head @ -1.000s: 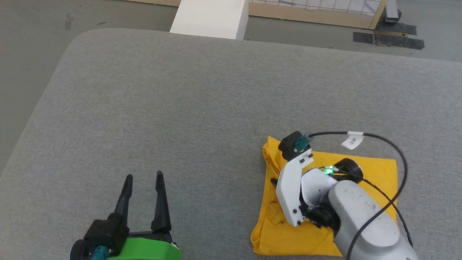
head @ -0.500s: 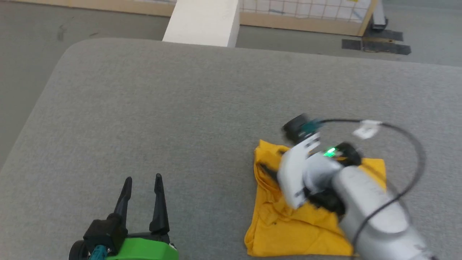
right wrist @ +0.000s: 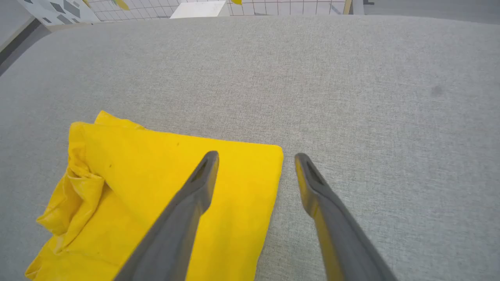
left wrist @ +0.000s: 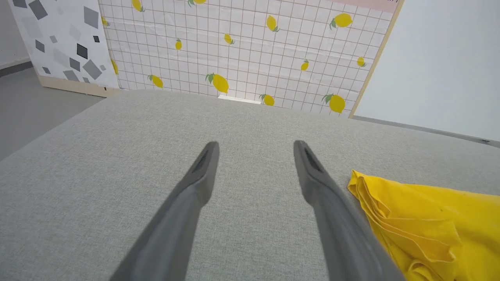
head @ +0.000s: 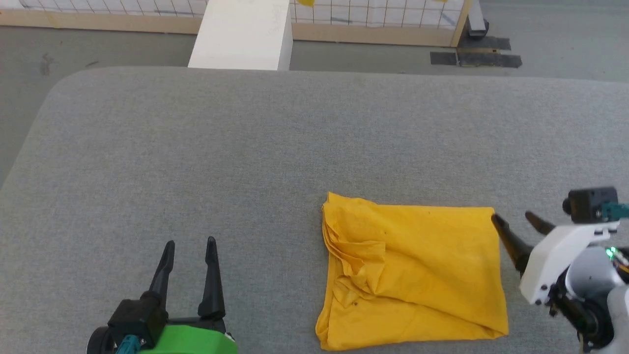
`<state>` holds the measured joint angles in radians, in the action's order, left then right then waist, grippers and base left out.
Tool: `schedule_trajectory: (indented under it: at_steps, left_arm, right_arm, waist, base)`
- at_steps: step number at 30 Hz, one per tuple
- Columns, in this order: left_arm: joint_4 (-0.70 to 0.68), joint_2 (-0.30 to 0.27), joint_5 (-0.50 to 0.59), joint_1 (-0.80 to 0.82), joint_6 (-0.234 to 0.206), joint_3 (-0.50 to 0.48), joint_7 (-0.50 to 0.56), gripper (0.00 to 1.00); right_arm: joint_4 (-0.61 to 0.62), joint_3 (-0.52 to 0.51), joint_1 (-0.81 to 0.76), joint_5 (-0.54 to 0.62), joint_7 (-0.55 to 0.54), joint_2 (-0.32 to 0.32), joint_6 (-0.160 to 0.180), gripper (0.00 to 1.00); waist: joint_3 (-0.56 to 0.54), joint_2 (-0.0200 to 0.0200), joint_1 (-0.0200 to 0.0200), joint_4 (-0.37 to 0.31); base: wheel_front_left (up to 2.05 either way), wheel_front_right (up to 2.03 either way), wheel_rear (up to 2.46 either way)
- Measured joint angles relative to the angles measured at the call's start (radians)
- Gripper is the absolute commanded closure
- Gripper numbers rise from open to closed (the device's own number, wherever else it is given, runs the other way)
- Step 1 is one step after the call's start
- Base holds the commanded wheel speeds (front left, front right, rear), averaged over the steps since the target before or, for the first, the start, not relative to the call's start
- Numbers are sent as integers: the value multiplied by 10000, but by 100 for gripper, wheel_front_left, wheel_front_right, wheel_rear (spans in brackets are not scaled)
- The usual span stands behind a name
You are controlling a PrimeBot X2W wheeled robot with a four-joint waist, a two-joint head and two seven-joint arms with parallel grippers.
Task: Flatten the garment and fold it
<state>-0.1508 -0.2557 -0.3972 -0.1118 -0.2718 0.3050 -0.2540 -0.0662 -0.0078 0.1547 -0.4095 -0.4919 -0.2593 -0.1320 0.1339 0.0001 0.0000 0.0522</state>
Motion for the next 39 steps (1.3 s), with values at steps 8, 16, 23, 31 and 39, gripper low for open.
schedule_trajectory:
  at_steps: [8,16,23,31,39]
  left_arm:
    - [81,8,17,127,157,96,0,0]
    - [115,2,31,172,222,79,0,0]
    - [63,-90,127,321,244,109,2,0]
    - [-188,-222,336,470,240,309,169,0]
    - [-487,-251,656,924,142,545,493,0]
  right_arm:
    - [-188,-685,-694,725,-541,913,0,0]
    - [-1384,-1553,-671,1306,-980,1563,-2,100]
    - [-1649,-1622,-427,1377,-709,1801,0,100]
    - [-1294,-803,206,1375,-825,1011,-4,100]
    - [-1093,144,1344,1336,-1260,-1499,-4,100]
  waist:
    - [298,0,0,159]
    - [339,-1,-1,596]
    - [256,-1,0,565]
    - [113,-1,0,-139]
    - [260,0,0,-1100]
  base:
    - [0,0,0]
    - [0,0,0]
    - [0,0,0]
    - [0,0,0]
    - [0,0,0]
